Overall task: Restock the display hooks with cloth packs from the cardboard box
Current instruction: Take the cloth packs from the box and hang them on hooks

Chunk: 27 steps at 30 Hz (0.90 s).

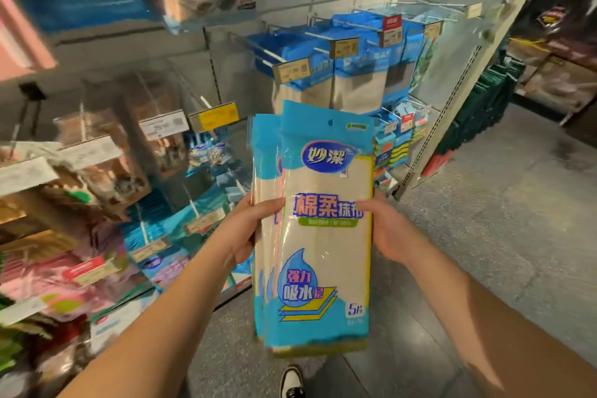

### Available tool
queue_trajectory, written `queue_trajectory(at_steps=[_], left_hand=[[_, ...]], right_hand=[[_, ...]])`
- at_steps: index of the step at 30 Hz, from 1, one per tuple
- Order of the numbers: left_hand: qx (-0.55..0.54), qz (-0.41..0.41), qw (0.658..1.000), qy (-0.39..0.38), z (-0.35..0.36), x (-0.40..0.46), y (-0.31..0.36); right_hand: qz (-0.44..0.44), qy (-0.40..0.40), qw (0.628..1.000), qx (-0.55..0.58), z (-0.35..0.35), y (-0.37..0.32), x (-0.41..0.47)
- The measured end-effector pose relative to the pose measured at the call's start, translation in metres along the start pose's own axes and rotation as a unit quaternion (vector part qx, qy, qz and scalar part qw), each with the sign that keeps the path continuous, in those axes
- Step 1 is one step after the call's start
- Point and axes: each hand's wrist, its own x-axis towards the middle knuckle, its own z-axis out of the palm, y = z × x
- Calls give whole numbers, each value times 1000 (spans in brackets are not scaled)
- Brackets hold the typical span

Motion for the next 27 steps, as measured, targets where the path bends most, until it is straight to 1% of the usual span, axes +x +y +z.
queue_trajectory(at_steps=[2,5,8,10,12,15,17,18,20,21,23,24,25,27], left_hand=[[15,-2,1000,-14,4,21,5],[20,-14,1000,-15,12,48,10],[19,-21,1000,3,18,73,13],[14,-18,1000,15,21,89,15],[26,-12,999,38,25,106,16],[55,10,994,91,30,125,17],[100,13,986,134,32,131,18],[134,13,979,151,34,134,19],[236,9,956,175,37,139,20],[303,-1,935,186,39,141,21],[445,-19,868,218,44,143,22],[493,-24,839,231,48,143,22],[520,-29,820,238,52,143,21],[555,-46,794,244,60,144,19]], right_hand=[[-45,15,998,40,-2,-29,31],[-54,60,993,91,-14,-70,84],[-43,88,993,61,-22,-92,114],[-38,93,992,69,-30,-99,133],[-39,91,992,72,-43,-108,154],[-61,85,993,61,-67,-126,187],[-67,82,993,44,-81,-143,203],[-79,72,994,10,-90,-152,210],[-115,47,987,-105,-107,-169,228],[-134,27,976,-169,-117,-174,239],[-166,10,946,-279,-133,-184,257],[-170,3,939,-300,-133,-190,259],[-174,-1,935,-308,-131,-195,260],[-183,-20,928,-323,-131,-201,265]])
